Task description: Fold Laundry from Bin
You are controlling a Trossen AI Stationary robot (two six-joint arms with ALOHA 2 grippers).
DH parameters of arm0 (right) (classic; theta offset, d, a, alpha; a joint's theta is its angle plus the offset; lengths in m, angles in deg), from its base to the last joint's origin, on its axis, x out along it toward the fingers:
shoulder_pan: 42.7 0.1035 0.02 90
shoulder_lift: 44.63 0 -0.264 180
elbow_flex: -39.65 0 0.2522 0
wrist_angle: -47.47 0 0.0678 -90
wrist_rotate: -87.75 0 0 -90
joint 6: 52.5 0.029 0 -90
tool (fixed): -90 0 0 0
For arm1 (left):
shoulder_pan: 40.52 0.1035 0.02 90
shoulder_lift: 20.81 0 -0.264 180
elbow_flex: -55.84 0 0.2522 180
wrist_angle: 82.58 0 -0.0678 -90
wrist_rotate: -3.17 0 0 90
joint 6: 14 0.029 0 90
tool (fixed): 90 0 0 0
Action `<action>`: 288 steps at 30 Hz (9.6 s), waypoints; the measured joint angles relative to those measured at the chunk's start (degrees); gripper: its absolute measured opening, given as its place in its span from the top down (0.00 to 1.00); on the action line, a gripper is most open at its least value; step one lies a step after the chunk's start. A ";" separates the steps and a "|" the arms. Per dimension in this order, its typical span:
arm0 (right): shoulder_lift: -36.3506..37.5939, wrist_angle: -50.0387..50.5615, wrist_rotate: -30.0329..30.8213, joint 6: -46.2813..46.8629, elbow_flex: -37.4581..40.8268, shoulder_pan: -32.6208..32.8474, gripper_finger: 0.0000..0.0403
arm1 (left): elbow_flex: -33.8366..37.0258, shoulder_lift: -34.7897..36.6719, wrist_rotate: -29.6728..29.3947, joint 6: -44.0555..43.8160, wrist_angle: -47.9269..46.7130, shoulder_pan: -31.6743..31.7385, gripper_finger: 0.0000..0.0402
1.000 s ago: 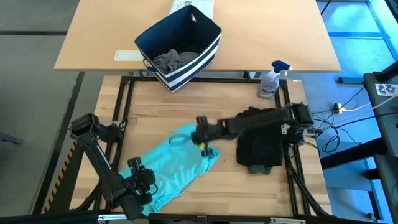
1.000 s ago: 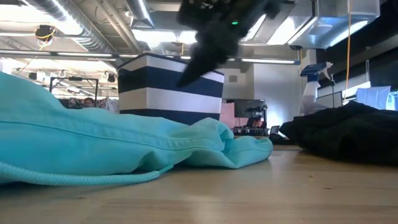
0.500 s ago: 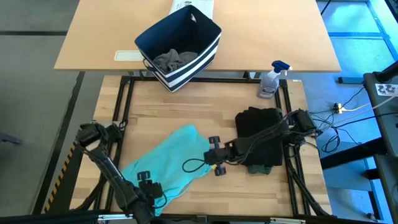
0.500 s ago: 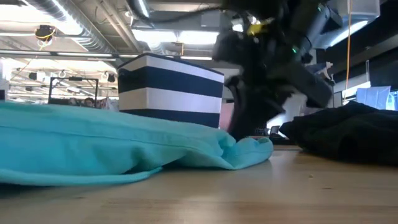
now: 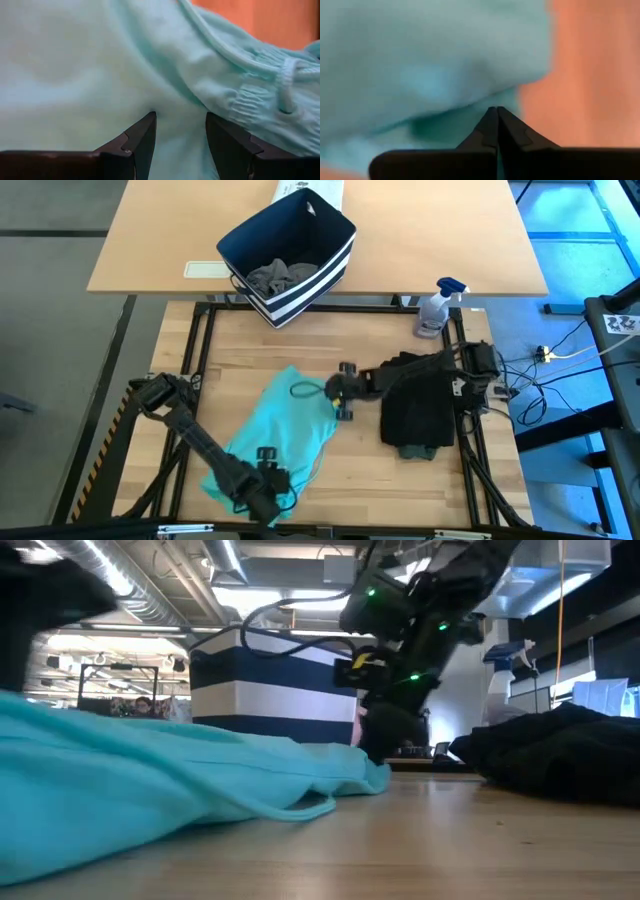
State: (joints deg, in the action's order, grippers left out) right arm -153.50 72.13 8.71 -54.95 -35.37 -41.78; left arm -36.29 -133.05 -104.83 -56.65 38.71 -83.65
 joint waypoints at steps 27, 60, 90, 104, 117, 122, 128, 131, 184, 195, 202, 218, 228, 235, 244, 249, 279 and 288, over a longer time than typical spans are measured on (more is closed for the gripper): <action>5.46 -8.34 2.86 0.89 -0.61 18.23 1.00 | -11.42 0.54 -19.18 -19.23 -27.01 -9.61 0.59; 5.44 0.96 4.65 3.78 -0.59 4.74 1.00 | -5.66 0.52 -20.80 0.87 -1.11 -1.90 0.59; 0.84 -24.86 8.68 3.11 -0.68 37.56 0.49 | -9.35 -7.39 -17.54 -4.96 14.76 -6.47 0.59; -6.86 -24.85 21.05 1.33 -4.86 39.18 0.29 | -9.38 -7.39 -21.12 -4.82 9.93 1.62 0.59; -6.89 -19.96 25.59 0.86 -6.91 39.18 0.29 | -17.80 -7.28 -24.13 -2.81 -2.51 0.55 0.59; -6.89 -20.06 25.62 2.59 -6.91 39.18 0.29 | -16.44 -7.52 -22.26 -5.71 -2.92 1.33 0.59; -6.89 -19.78 25.59 3.54 -6.91 39.18 0.29 | -15.65 -9.66 -21.61 -6.73 -3.55 2.98 0.59; -6.89 -19.79 25.69 3.53 -6.96 39.18 0.29 | -15.65 -10.36 -21.77 -6.49 -4.21 4.34 0.59; -4.66 6.29 44.86 26.41 -7.63 38.87 0.25 | -20.79 -7.81 -31.15 11.35 -5.39 13.65 1.00; -4.64 5.41 47.95 27.11 -7.65 33.46 0.25 | -21.00 -7.81 -25.69 11.27 -5.16 11.02 1.00; -4.64 2.83 47.76 24.66 -7.65 32.82 0.25 | -21.00 -7.81 -21.79 9.90 -5.11 10.71 1.00; -4.64 -6.52 41.94 15.46 -7.65 32.80 0.59 | -21.00 -7.81 -21.25 8.63 -5.03 10.73 1.00; -4.64 -6.80 37.10 15.55 -8.08 30.51 0.96 | -21.00 -7.40 -21.84 8.54 -5.68 10.07 0.87; -4.62 -6.80 33.91 15.92 -10.87 27.34 0.94 | -21.00 -3.17 -23.30 1.51 -8.82 6.63 0.77; -4.55 -6.89 30.40 16.67 -11.93 25.93 0.93 | -20.97 -8.95 -22.22 -13.17 -4.95 0.11 0.79; -4.55 -6.95 30.38 17.19 -11.93 25.93 0.93 | -21.00 -9.89 -26.58 -16.79 -4.57 -0.94 0.83; -4.55 -7.72 26.93 17.34 -11.93 25.15 0.93 | -20.24 -11.41 -17.15 -21.43 -10.25 3.55 0.32; -4.55 -7.88 26.49 18.11 -11.93 24.49 0.93 | -20.22 -11.48 -13.50 -26.03 -9.13 4.85 0.32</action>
State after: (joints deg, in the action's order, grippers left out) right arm -158.05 64.25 35.20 -36.84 -47.30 -17.29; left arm -56.51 -144.53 -118.32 -82.68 29.58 -78.80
